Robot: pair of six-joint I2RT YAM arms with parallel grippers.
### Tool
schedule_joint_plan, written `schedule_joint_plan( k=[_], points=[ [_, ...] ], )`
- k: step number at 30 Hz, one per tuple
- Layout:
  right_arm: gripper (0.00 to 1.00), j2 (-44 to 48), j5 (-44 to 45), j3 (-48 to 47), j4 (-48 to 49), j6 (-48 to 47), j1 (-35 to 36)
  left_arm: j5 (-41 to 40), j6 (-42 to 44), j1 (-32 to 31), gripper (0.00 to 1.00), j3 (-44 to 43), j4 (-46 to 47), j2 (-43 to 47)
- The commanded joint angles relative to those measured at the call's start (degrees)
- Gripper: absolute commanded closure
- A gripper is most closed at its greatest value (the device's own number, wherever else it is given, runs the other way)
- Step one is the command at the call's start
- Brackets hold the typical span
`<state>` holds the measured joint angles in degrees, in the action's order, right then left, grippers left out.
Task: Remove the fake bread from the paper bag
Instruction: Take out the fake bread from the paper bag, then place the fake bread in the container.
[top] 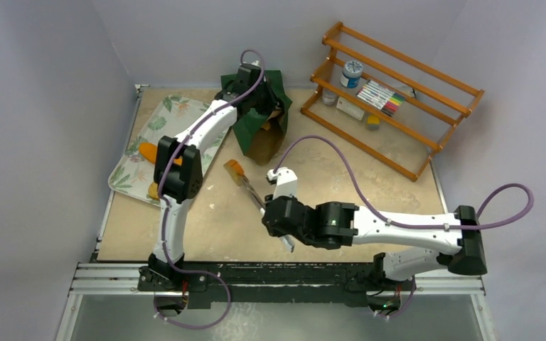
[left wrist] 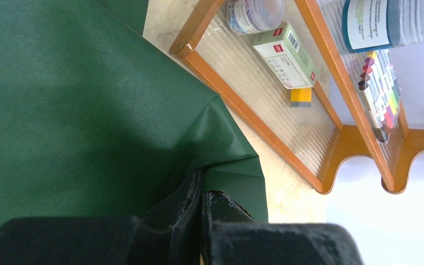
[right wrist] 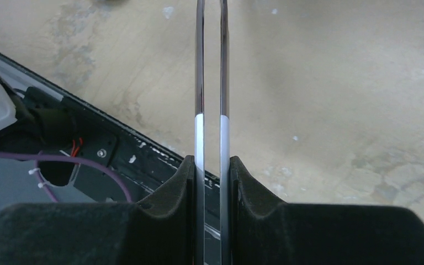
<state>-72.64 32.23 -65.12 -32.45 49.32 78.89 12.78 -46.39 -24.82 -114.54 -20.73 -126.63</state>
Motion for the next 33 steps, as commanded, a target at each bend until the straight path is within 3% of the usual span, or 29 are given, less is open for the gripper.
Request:
schedule_joint_plan(
  k=[1, 7, 16, 33],
  points=[
    [1.00, -2.6, -0.9, -2.0, 13.4, -4.4, 0.6, -0.1, 1.8, 1.3, 1.00, -4.7, -1.1, 4.7],
    [1.00, -10.1, -5.5, -3.0, 26.5, -12.4, -0.4, 3.0, 2.9, 2.7, 1.00, -6.5, -3.8, 5.8],
    [1.00, -18.9, -12.4, -6.6, 41.1, -19.4, -10.3, 7.2, 3.4, 6.0, 1.00, -8.0, -5.8, 7.1],
    [1.00, -40.6, -30.5, -22.2, 51.6, -23.7, -22.6, 8.1, 3.1, 8.4, 1.00, -11.5, -7.0, 5.8]
  ],
)
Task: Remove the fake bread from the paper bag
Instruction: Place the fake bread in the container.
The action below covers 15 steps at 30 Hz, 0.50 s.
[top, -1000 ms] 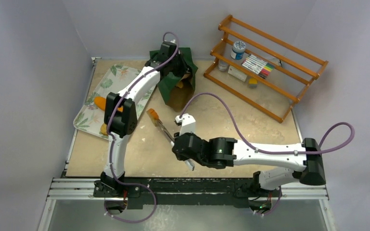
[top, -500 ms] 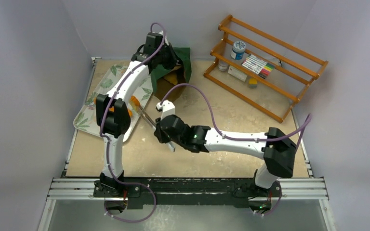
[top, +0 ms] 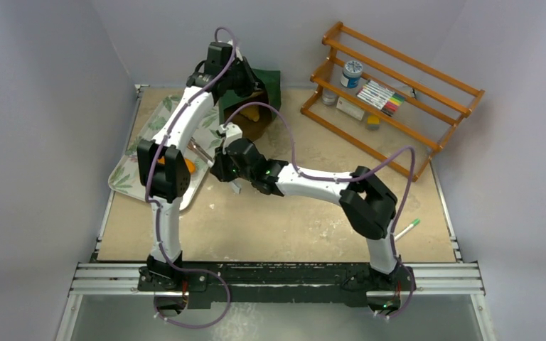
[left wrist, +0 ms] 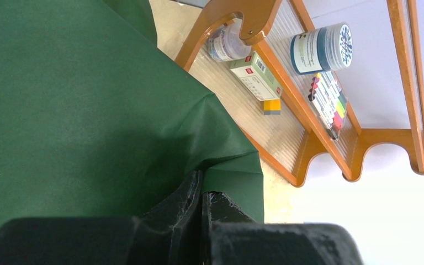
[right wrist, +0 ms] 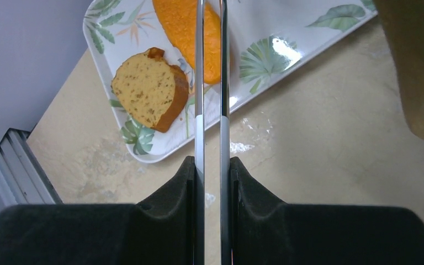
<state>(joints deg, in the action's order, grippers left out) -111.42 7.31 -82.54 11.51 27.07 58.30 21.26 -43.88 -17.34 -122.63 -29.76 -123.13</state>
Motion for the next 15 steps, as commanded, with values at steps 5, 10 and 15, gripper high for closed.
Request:
schedule_joint_plan(
  k=[5, 10, 15],
  points=[
    [1.00, -8.3, -10.0, -10.4, 8.5, -2.0, -4.0, -0.3, 0.5, 1.5, 1.00, -4.9, 1.2, 1.7],
    [0.98, -13.5, -11.3, -16.6, 6.3, -3.0, -5.0, -0.2, 0.6, 2.0, 1.00, -6.7, 0.3, 0.8],
    [0.70, -15.2, -11.0, -18.1, 4.5, -3.4, -5.2, -0.1, 1.1, 2.3, 1.00, -6.4, 0.3, 0.7]
  ],
)
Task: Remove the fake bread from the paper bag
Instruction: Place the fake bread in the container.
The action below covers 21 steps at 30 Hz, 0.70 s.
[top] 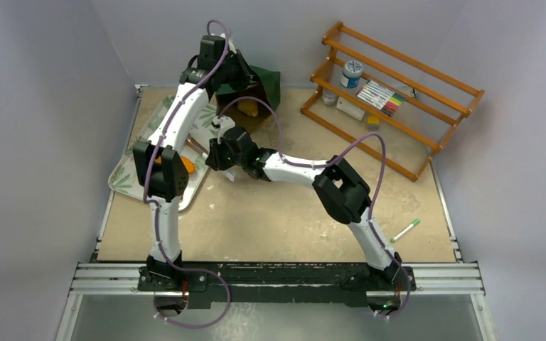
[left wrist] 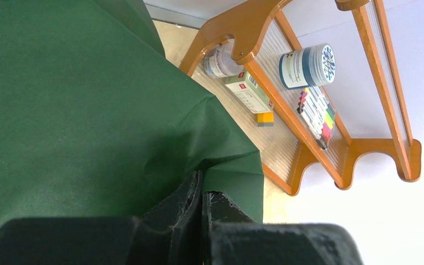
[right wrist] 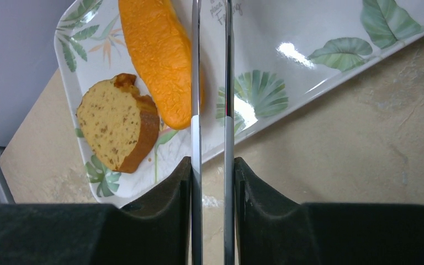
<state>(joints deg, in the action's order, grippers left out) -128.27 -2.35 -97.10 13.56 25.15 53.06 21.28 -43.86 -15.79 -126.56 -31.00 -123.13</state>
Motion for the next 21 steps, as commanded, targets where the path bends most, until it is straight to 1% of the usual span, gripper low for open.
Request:
schedule_joint_plan(
  k=[1, 7, 15, 21],
  points=[
    [0.68, 1.6, -1.5, -3.7, 2.3, -1.5, 0.0, -0.1, 1.0, 0.8, 1.00, -2.4, 1.6, 0.6],
    [0.61, 1.0, -2.3, -4.2, 1.6, -1.7, -0.1, -0.1, 0.7, 0.8, 1.00, -2.4, 2.1, 0.7],
    [0.60, 2.4, -1.2, -2.4, 1.6, -1.6, -0.1, -0.2, 0.6, 0.9, 1.00, -1.6, 2.5, 0.9],
    [0.61, 5.8, 0.5, 2.3, 3.6, -1.1, -0.1, -0.7, 0.3, 0.9, 1.00, 0.5, 3.7, 1.6]
  ],
)
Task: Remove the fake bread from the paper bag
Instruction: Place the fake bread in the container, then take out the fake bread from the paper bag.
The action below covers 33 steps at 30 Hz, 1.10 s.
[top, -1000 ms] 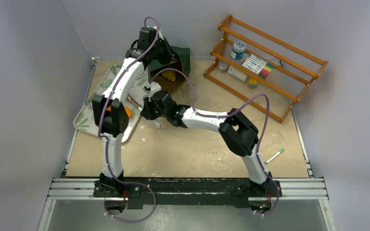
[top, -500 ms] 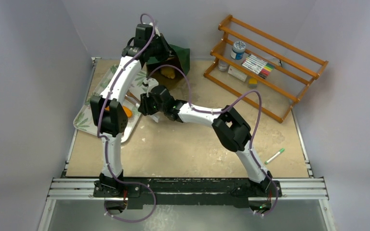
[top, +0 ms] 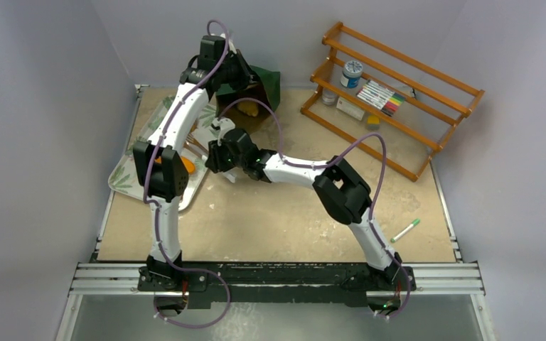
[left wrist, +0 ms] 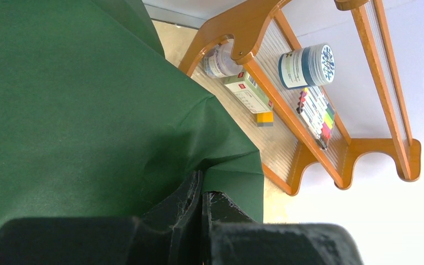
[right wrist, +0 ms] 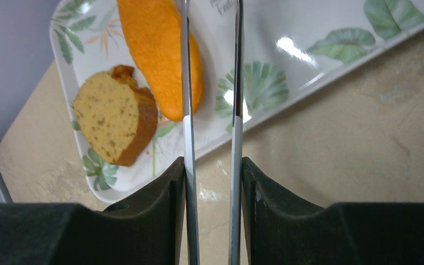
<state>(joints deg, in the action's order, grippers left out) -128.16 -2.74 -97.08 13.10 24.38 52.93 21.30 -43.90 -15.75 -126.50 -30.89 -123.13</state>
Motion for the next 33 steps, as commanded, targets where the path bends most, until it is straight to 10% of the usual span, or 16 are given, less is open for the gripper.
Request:
schedule_joint_plan(
  k=[1, 33],
  points=[
    [0.62, 6.6, 1.2, 3.6, 4.3, -0.3, 0.1, -0.9, 0.3, 0.8, 1.00, 0.6, 3.6, 1.6],
    [0.73, 59.8, 28.7, 38.4, -26.8, 16.2, 13.1, -3.6, 1.0, -8.3, 1.00, 13.2, 13.5, 3.1]
  ],
)
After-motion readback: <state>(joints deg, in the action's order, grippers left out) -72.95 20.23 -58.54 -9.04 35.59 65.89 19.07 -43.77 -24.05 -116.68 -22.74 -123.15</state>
